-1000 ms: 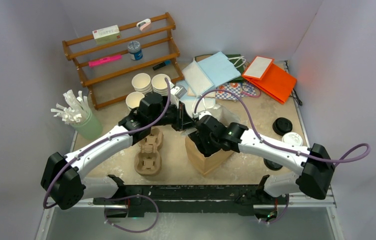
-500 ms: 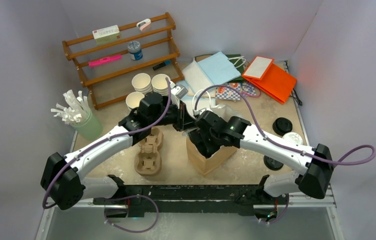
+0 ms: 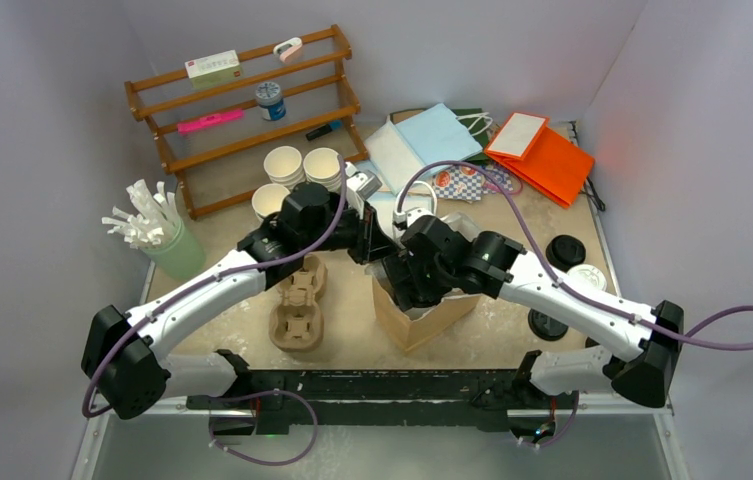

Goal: Pack the takeout coffee

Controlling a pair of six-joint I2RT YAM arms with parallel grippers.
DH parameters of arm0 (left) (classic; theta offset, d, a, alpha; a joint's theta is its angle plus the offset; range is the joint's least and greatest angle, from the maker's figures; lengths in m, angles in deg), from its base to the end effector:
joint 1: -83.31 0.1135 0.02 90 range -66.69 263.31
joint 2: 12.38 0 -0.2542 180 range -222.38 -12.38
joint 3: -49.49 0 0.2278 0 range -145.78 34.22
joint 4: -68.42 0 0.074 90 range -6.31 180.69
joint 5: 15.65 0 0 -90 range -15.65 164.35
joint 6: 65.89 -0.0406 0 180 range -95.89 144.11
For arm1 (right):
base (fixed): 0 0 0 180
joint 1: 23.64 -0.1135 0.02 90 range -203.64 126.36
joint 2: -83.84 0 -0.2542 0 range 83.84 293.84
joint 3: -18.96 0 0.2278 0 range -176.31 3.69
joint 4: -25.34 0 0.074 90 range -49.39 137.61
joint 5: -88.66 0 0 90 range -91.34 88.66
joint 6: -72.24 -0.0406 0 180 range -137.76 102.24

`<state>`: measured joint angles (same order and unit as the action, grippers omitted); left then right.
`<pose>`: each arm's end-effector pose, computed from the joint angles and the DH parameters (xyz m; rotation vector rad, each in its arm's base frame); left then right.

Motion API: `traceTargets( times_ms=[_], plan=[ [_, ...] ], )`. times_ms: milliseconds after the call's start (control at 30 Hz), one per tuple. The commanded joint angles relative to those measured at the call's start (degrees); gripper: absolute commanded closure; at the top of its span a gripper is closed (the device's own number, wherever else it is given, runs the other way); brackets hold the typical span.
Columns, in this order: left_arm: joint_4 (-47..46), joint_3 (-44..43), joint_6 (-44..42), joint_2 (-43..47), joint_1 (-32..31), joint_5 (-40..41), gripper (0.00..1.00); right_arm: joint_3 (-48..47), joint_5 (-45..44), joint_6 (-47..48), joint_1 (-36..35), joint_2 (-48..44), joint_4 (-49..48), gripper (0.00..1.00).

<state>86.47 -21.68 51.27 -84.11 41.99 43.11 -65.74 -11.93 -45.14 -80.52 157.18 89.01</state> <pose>0.1897 -0.1948 0.3180 0.6562 1.9684 -1.2925 0.1374 0.1970 0.3118 -0.5612 2.4427 0.4014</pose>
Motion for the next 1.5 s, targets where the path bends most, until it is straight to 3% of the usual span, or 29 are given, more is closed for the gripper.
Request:
traceTargets(
  times_ms=[0,367,1167,1467],
  plan=[
    [0.9,-2.4,-1.8,-0.3,-0.9,-0.1,1.00,-0.8,0.7,0.5,-0.2,-1.0,1.3,0.01],
    [0.5,-3.2,-1.5,-1.6,-2.2,1.1,1.00,4.7,2.3,1.3,-0.2,-0.9,-2.6,0.03],
    [5.2,-8.1,-5.3,-4.2,-2.2,4.8,1.00,-2.4,1.2,5.1,0.0,-6.8,-2.2,0.01],
    [5.9,-8.9,-5.7,-4.4,-2.2,5.3,1.00,-6.5,-1.1,6.3,0.2,-7.5,-0.8,0.05]
  ],
)
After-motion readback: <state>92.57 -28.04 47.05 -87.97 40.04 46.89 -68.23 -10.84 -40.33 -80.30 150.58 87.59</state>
